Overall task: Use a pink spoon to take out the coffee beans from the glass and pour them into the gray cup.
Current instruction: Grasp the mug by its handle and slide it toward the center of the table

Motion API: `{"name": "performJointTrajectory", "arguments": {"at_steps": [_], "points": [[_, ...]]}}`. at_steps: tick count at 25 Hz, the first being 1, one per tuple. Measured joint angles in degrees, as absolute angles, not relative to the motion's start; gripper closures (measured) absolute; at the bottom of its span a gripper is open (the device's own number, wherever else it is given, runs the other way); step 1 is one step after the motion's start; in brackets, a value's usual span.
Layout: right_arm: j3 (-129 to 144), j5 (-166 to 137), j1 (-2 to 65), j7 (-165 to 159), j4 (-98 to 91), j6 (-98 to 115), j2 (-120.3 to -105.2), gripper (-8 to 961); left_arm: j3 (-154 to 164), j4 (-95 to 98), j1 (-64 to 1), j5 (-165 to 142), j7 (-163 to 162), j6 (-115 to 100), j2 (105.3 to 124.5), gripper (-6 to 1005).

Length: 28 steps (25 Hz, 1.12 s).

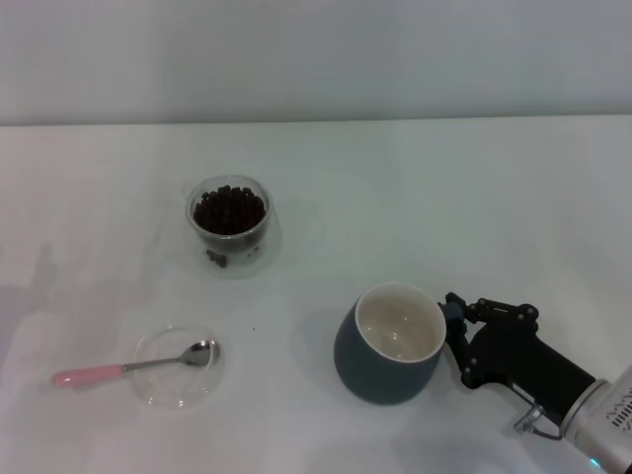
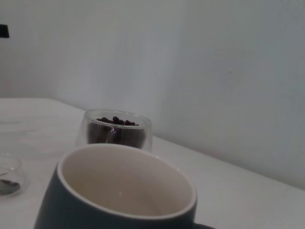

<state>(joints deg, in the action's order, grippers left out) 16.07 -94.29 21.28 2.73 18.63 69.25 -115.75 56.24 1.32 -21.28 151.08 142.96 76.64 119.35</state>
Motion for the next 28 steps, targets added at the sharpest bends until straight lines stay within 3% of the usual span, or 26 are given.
{"name": "performJointTrajectory", "arguments": {"at_steps": [10,20,28], "points": [[15.7,-95.2,21.1,2.1,19.2,69.1,-115.67,835,56.2,1.3,-20.7,151.1,142.2,76.6,119.43,286],[16.1,-95.2,21.0,-5.7,18.8,69.4,-115.38,621,56.3,1.2,-20.0,151.1,142.1,77.0,119.45,285],[21.8,-95.1,20.6,-16.7,15.9,70.8,-114.88,317,56.3,1.2,-19.5,151.1,141.5,77.6,119.45,286]]}}
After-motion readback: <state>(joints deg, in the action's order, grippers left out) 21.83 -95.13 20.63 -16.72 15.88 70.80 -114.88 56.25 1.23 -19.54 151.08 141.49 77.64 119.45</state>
